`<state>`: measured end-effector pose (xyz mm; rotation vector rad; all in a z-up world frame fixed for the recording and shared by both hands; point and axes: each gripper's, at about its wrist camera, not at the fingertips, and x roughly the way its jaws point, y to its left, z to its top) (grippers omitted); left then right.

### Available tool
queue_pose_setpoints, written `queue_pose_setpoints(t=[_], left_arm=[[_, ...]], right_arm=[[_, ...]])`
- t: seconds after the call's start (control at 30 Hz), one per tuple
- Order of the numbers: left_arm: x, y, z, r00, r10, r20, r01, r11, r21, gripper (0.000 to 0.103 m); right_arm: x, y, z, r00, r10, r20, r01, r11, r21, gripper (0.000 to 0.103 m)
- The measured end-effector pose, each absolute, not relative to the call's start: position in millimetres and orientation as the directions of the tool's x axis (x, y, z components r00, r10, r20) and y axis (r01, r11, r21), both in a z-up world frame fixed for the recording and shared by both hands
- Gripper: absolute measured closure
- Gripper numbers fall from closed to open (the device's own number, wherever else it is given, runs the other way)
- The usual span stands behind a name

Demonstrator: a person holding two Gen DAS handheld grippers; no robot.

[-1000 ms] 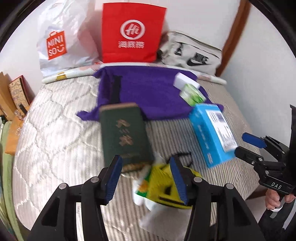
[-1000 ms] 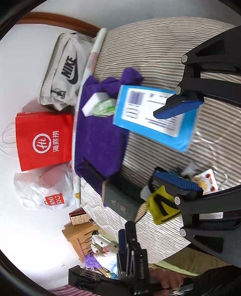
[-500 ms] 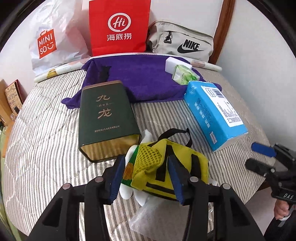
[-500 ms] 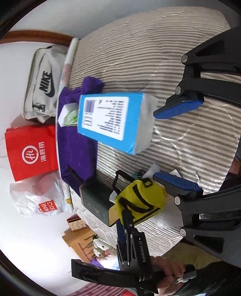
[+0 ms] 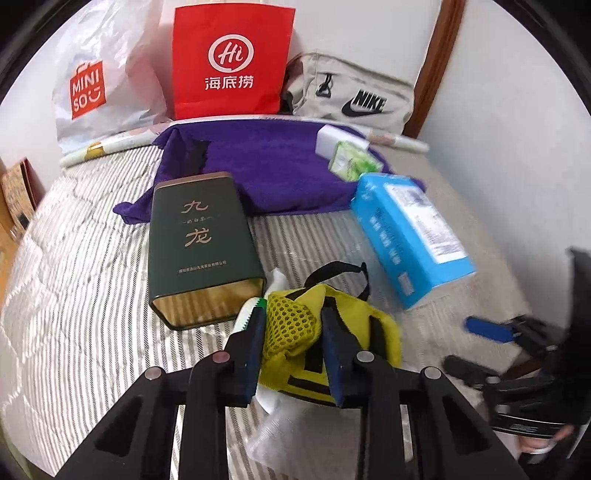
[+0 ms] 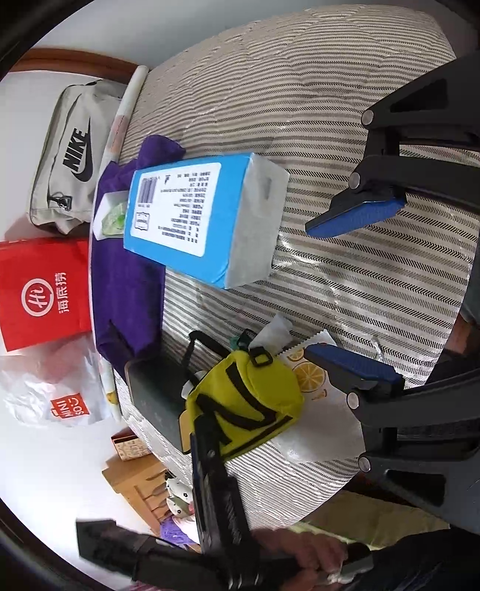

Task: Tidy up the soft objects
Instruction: 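Grasp the yellow mesh pouch with the left tool, then grasp the white mesh bag with the right tool while the left tool holds the yellow pouch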

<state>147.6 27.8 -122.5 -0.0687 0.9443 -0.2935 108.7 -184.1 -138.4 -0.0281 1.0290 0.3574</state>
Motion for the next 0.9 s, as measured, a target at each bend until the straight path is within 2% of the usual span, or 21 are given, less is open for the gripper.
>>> queue_pose_setpoints(t=[0.2, 0.33, 0.9], left_arm=[[138, 48, -107, 0.603, -0.186, -0.776, 0.161, 0.981, -0.11, 0.075], [131, 72, -108, 0.595, -0.207, -0.776, 0.126, 0.978, -0.164, 0.075], [116, 146, -144, 0.573, -0.147, -0.807, -0.06, 0.974, -0.22, 0.075]], right_arm=[[107, -179, -141, 0.454, 0.286, -0.844, -0.318, 0.937, 0.146, 0.043], [105, -173, -141, 0.445, 0.306, -0.842, -0.339, 0.927, 0.158, 0.043], [101, -124, -152, 0.35, 0.365, -0.863, -0.447, 0.874, 0.188, 0.043]])
